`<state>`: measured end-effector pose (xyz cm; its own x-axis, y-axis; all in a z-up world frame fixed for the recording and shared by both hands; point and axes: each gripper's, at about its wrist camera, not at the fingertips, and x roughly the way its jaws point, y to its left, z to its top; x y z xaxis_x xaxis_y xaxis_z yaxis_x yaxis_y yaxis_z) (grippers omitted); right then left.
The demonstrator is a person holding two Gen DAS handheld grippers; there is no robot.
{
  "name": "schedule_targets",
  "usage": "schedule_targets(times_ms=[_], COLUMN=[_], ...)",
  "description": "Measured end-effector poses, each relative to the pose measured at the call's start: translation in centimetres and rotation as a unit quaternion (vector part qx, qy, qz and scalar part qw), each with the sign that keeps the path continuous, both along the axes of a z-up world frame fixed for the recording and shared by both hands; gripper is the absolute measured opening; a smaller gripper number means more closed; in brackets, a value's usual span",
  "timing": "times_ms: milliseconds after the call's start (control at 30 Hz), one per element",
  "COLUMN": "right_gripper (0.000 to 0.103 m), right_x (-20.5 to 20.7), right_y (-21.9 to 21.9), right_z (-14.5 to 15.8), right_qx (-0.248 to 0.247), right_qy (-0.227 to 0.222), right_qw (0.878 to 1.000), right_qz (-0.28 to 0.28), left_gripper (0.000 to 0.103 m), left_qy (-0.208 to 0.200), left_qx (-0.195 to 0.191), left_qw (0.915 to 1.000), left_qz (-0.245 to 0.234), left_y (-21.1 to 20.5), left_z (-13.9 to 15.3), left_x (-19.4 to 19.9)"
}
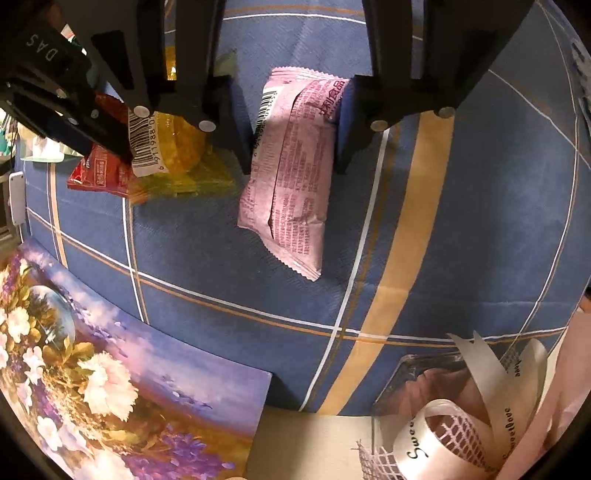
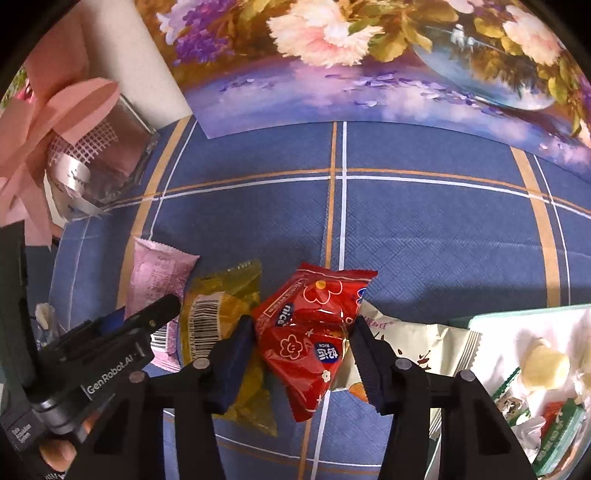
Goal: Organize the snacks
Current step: 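Carry both packs over the tray and open both tools to release them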
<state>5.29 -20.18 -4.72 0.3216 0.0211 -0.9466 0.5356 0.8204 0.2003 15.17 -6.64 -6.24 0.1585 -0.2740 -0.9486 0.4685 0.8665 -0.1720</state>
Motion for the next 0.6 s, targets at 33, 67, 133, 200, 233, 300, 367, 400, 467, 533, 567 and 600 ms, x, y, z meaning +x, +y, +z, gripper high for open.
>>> schedule_targets(times_ms=[33,67,133,200,233,300,367,400,467,533,567,600], right_gripper=[0.054,0.054,0.054,0.054,0.054,0.054,0.054,0.054,0.054,0.054,0.054,0.054], right_x=[-0.2,-0.5,-1.4,-2.1,-2.6,-3.8,-5.3,-6.2,-7.8,-9.8,-10.7,-11.8], right_y=[-0.2,-0.3,-0.4,-0.3,-0.2,0.0,0.4,0.6,0.8,0.8,0.7,0.5], right_z=[0.2,0.4,1.2,2.0,2.5,3.4,4.5,4.9,5.4,5.9,6.1,6.3], right_qx=[0.002,0.003,0.005,0.008,0.010,0.008,-0.003,-0.005,-0.004,-0.003,-0.002,-0.002], right_qy=[-0.003,-0.005,-0.013,-0.023,-0.028,-0.034,-0.039,-0.042,-0.040,-0.045,-0.047,-0.048], right_qw=[1.000,1.000,1.000,1.000,0.999,0.999,0.999,0.998,0.998,0.997,0.997,0.996], right_qz=[-0.004,-0.006,-0.010,-0.016,-0.020,-0.026,-0.033,-0.037,-0.049,-0.062,-0.069,-0.076], left_gripper=[0.041,0.041,0.041,0.041,0.040,0.040,0.040,0.040,0.041,0.041,0.041,0.041], left_qy=[0.001,0.002,0.002,-0.004,-0.010,-0.012,-0.009,-0.009,-0.009,-0.008,-0.009,-0.009], left_qx=[0.003,0.004,0.002,0.005,0.011,0.010,0.005,0.003,-0.005,-0.016,-0.022,-0.029], left_qw=[1.0000,1.0000,0.9999,0.9997,0.9994,0.9992,0.9990,0.9989,0.9989,0.9989,0.9988,0.9987], left_qz=[0.003,0.006,0.015,0.024,0.030,0.036,0.043,0.045,0.046,0.044,0.044,0.041], left_y=[0.0,0.1,0.4,1.6,1.8,2.2,2.3,2.2,2.1,1.8,1.5,1.1], left_z=[0.1,0.4,0.9,1.9,2.5,3.5,4.3,4.8,5.8,7.0,7.3,8.0], left_x=[-0.2,-0.4,-0.7,-1.2,-1.7,-2.6,-3.6,-4.3,-5.5,-7.2,-7.8,-8.9])
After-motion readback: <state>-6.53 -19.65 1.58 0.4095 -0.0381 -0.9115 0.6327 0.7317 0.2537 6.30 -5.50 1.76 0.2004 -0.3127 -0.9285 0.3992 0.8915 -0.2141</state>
